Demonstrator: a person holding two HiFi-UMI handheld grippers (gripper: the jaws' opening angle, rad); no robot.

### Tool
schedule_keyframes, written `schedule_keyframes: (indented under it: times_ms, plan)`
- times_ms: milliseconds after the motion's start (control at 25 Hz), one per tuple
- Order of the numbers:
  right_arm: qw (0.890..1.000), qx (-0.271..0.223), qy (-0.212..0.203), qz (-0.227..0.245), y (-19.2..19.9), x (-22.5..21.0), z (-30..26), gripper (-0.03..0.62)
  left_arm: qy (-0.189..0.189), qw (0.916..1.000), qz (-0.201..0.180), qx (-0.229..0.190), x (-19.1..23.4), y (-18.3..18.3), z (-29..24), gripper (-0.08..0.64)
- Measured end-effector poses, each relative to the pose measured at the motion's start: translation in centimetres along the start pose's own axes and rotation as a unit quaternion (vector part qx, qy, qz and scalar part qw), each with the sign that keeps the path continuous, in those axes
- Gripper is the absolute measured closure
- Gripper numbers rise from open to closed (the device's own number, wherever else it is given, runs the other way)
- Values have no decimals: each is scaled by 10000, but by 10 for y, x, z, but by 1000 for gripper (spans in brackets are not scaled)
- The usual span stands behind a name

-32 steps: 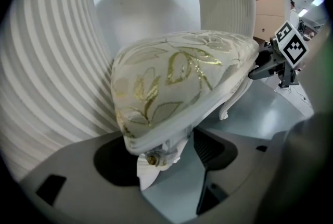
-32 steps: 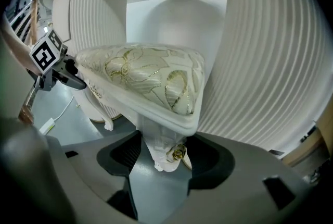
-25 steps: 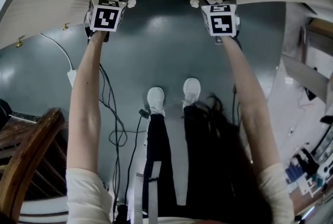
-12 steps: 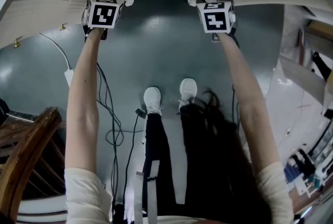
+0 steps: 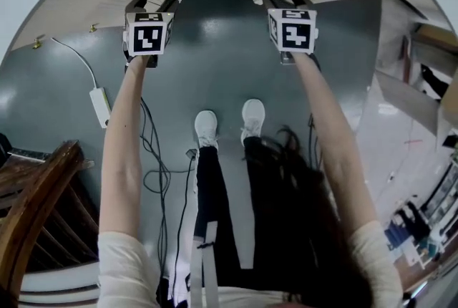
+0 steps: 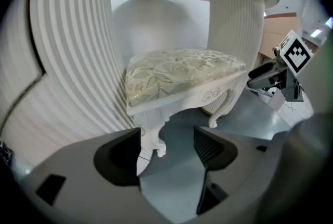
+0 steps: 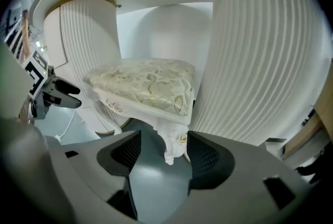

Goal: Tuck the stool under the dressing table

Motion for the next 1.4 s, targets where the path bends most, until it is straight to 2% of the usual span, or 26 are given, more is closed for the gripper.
schedule_keyframes:
  times_ms: [120,200,280,440,640,760,840,1040,1200,1280,1360,1400]
  plan:
    - [9998,18,-72,-210,5,6,30,318,116,9995,280,4,-20,7,25,239]
    - [9997,-18,-142,-199,3,9,51,319,134,9981,594,-81,-32,5,44,239]
    - [9994,-65,-279,-190,-3,14,72,319,194,9970,727,-201,-42,-3,64,239]
    - [9983,-183,-550,-90,-30,30,126,319,172,9967,639,-464,-41,-31,112,239]
    - [9958,-452,-674,-431,-66,31,201,322,-4,9921,608,-1097,-36,-91,196,239]
    - [9934,-685,-759,-525,-77,34,264,328,111,9880,563,-1432,-58,-116,265,239]
    - [9921,-800,-835,-489,-81,38,308,333,129,9842,632,-1651,-75,-126,310,239]
    - [9838,-1540,-912,-136,-113,41,395,333,7,9696,603,-2371,-94,-179,397,239]
    - [9765,-1776,-1196,-235,-117,39,452,333,-306,9589,498,-2776,-112,-204,454,239]
    - [9696,-2066,-1274,-296,-124,34,476,333,-440,9508,509,-3023,-119,-215,475,239]
    - [9576,-2554,-1320,-169,-137,33,500,346,-679,9435,339,-3225,-126,-229,490,242]
    - [9500,-2829,-1318,-23,-144,36,514,395,-847,9400,204,-3298,-130,-235,497,267]
Point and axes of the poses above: the fingertips, and each gripper's own axes: z backward along the fingers, x to its left, y out of its underside, the point moved 3 cm from there along z, backward along the fingers, and after that the axes turned 13 degrees about -z, right-handed, at the moved point
